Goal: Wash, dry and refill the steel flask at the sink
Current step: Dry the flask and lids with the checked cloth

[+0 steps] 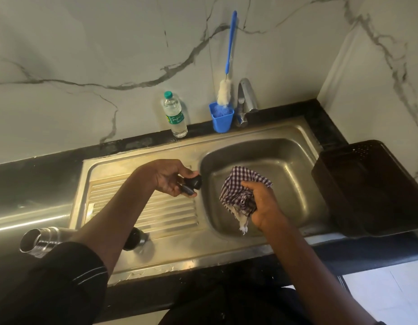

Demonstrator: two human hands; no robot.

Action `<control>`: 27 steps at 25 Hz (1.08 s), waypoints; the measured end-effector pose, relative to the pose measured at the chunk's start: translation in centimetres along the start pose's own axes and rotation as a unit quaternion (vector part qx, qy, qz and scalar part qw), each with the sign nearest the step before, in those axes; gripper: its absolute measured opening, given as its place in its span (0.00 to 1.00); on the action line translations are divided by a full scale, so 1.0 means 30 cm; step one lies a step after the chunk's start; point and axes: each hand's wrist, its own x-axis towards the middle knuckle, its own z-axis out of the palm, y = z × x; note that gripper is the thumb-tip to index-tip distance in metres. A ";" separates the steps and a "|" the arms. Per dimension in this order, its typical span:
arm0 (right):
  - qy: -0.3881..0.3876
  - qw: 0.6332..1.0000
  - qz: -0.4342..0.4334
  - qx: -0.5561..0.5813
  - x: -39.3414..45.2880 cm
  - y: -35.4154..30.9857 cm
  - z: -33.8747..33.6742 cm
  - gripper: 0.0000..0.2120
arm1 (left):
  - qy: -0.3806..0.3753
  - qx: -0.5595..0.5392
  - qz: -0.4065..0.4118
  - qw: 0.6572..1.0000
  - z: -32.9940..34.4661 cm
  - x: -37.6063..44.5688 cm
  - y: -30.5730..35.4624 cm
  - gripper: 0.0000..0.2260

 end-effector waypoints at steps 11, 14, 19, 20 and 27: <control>-0.010 1.000 0.008 0.001 0.000 0.006 -0.017 0.13 | 0.027 0.014 -0.009 0.999 -0.032 0.020 -0.027 0.12; -0.018 1.000 0.007 0.003 -0.007 0.006 -0.014 0.09 | 0.040 0.071 -0.048 0.996 -0.018 0.043 -0.057 0.12; -0.015 1.000 0.007 -0.004 -0.006 0.014 -0.007 0.14 | 0.039 0.070 -0.054 0.995 0.001 0.059 -0.018 0.15; -0.016 1.000 0.006 0.000 -0.004 0.013 -0.006 0.14 | 0.037 0.085 -0.060 0.994 0.011 0.064 -0.009 0.14; -0.016 0.999 -0.031 0.004 -0.004 -0.014 0.013 0.17 | 0.008 0.055 -0.037 0.998 0.061 0.061 0.048 0.24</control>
